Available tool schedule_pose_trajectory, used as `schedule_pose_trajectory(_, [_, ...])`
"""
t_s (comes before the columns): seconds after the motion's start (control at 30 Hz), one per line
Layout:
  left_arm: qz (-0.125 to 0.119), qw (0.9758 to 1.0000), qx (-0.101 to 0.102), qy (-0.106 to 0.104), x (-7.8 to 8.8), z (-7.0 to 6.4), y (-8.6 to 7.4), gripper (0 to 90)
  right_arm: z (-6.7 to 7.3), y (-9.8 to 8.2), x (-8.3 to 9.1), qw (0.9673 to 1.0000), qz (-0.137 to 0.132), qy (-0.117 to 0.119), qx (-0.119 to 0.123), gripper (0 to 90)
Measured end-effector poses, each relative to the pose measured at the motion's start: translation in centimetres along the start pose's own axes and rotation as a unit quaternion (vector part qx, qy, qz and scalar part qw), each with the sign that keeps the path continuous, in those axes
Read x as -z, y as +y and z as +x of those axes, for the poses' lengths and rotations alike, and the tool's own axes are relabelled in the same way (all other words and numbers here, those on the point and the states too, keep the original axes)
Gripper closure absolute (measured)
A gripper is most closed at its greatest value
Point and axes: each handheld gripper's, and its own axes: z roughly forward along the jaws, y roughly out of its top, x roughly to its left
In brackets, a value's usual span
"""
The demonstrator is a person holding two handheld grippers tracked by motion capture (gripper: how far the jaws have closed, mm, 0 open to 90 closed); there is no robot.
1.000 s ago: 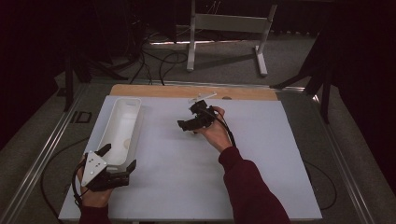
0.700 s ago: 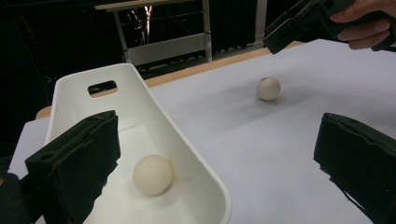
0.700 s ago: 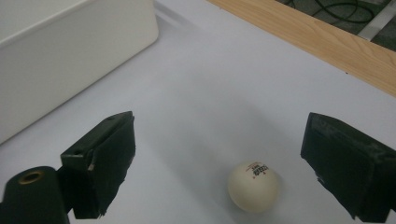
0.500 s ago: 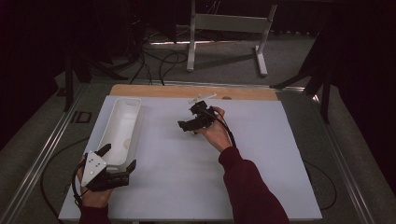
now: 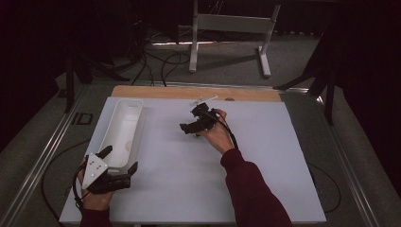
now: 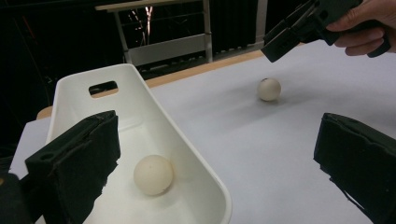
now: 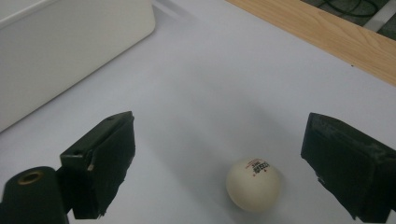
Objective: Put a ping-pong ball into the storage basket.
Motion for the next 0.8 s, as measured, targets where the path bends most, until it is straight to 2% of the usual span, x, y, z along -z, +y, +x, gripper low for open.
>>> schedule_pose_trajectory(0.4, [0.000, 1.0000, 0.000, 0.000, 0.0, 0.0, 0.0, 1.1, -0.3, -0.2, -0.4, 1.0000, 0.008, -0.002, -0.005, 9.8])
schedule_pose_trajectory(0.8, [-0.001, 1.0000, 0.000, 0.000, 0.1, 0.1, 0.0, 1.1, -0.6, -0.6, -1.3, 0.9993, 0.033, -0.016, -0.005, 11.2])
